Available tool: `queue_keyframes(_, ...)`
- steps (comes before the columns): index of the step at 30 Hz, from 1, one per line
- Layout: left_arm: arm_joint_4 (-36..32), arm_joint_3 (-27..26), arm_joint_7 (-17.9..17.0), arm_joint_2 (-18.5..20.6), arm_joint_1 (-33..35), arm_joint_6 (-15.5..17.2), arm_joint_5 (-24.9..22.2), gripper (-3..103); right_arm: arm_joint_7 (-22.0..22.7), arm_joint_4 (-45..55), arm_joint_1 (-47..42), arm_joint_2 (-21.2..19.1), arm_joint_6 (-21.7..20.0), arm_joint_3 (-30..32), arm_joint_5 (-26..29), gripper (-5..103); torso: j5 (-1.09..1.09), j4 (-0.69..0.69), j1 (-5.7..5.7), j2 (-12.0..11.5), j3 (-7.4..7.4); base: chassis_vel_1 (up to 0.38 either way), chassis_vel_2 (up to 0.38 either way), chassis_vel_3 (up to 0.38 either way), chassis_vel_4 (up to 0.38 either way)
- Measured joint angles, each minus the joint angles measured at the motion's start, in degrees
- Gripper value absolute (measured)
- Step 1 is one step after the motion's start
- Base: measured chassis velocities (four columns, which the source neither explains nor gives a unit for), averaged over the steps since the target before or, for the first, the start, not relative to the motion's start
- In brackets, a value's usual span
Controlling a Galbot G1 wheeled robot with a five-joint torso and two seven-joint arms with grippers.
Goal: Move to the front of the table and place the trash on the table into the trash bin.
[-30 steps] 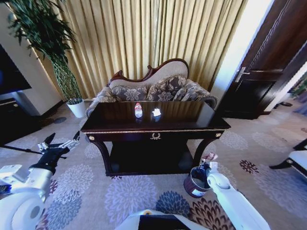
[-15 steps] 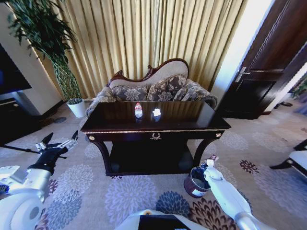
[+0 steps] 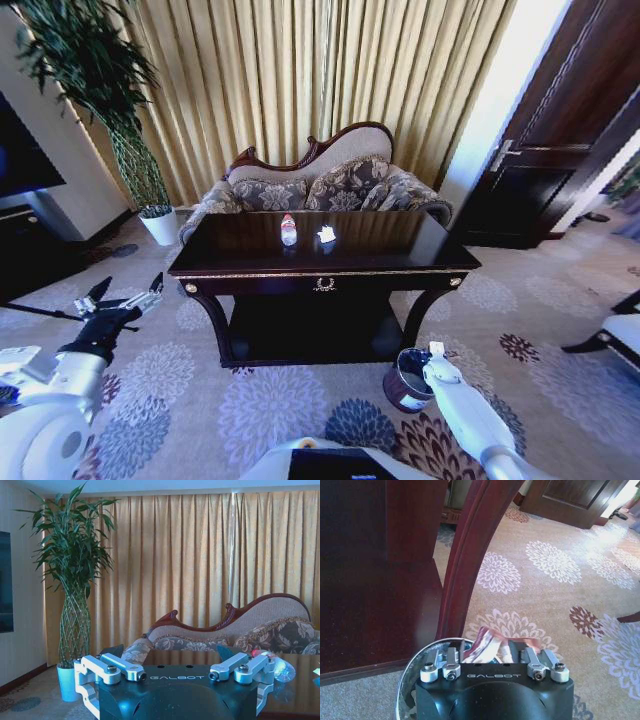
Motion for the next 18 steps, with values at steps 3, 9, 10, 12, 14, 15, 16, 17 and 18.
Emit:
queue_keyframes(3, 0.00, -0.02, 0.00, -0.01, -0.02, -0.06, -0.03, 100, 0.12, 0.26, -0.43, -0.22, 0.02, 0.44, 0.10, 66, 0.00, 0.00, 0.00, 0.00, 0.00, 0.000, 0.000, 0.000, 0.000)
queue_keyframes(9, 0.00, 0.13, 0.02, 0.01, -0.19, -0.12, -0.08, 100, 0.22, 1.44, -1.22, -0.62, 0.05, 0.65, 0.44, 88, 0.00, 0.00, 0.00, 0.00, 0.00, 0.000, 0.000, 0.000, 0.000)
queue_keyframes(10, 0.00, 0.13, 0.02, 0.01, -0.19, -0.12, -0.08, 100, 0.22, 1.44, -1.22, -0.62, 0.05, 0.65, 0.44, 88, 0.00, 0.00, 0.00, 0.00, 0.00, 0.000, 0.000, 0.000, 0.000)
queue_keyframes(12, 0.00, 0.12, 0.03, 0.03, -0.17, -0.13, -0.12, 100, 0.25, 1.78, -1.50, -0.66, 0.05, 0.69, 0.74, 97, 0.00, 0.00, 0.00, 0.00, 0.00, 0.000, 0.000, 0.000, 0.000)
queue_keyframes(14, 0.00, 0.05, 0.04, 0.06, -0.09, -0.14, -0.26, 100, 0.29, 2.10, -1.89, -0.55, 0.05, 0.96, 0.97, 100, 0.00, 0.00, 0.00, 0.00, 0.00, 0.000, 0.000, 0.000, 0.000)
queue_keyframes(15, 0.00, 0.05, 0.04, 0.06, -0.09, -0.14, -0.26, 100, 0.29, 2.10, -1.89, -0.55, 0.05, 0.96, 0.97, 100, 0.00, 0.00, 0.00, 0.00, 0.00, 0.000, 0.000, 0.000, 0.000)
queue_keyframes(16, 0.00, 0.02, 0.04, 0.10, -0.08, -0.14, -0.34, 100, 0.31, 2.29, -2.22, -0.44, 0.05, 1.08, 1.04, 100, 0.00, 0.00, 0.00, 0.00, 0.00, 0.000, 0.000, 0.000, 0.000)
queue_keyframes(17, 0.00, -0.02, 0.03, 0.19, -0.13, -0.16, -0.39, 100, 0.33, 2.49, -2.61, -0.34, 0.05, 1.13, 1.07, 100, 0.01, 0.00, 0.00, 0.00, 0.00, 0.000, 0.000, 0.000, 0.000)
queue_keyframes(18, 0.00, -0.03, 0.03, 0.32, -0.25, -0.16, -0.45, 100, 0.36, 2.66, -2.87, -0.28, 0.05, 1.19, 1.09, 100, 0.01, -0.01, 0.00, 0.00, 0.00, 0.000, 0.000, 0.000, 0.000)
